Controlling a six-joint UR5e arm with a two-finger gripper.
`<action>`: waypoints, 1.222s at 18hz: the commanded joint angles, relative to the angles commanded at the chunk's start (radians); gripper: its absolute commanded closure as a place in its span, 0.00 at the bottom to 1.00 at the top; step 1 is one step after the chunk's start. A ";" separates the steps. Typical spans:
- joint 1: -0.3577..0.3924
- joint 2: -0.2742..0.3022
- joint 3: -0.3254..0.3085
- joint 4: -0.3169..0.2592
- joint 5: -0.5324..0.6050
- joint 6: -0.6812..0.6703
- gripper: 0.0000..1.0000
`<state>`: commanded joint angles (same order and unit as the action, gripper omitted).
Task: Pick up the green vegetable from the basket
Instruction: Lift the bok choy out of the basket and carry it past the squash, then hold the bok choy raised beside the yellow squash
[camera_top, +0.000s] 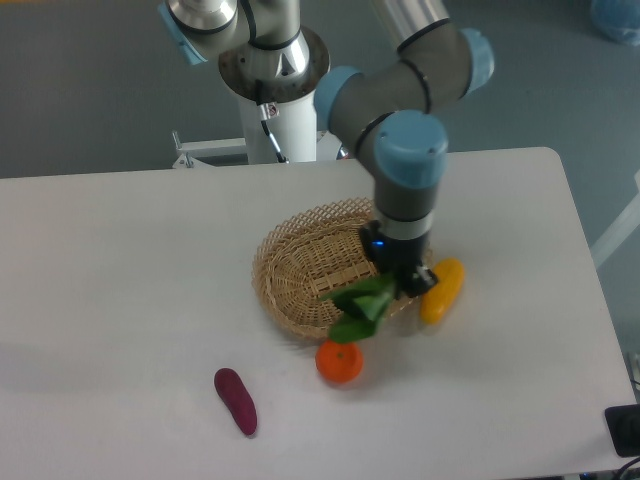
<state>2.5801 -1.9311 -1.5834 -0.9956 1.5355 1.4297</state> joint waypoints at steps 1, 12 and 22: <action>0.003 -0.018 0.026 -0.002 0.002 -0.002 0.63; 0.064 -0.157 0.186 -0.003 -0.003 -0.002 0.67; 0.071 -0.238 0.375 -0.224 -0.020 0.000 0.66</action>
<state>2.6507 -2.1690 -1.2088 -1.2195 1.5156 1.4297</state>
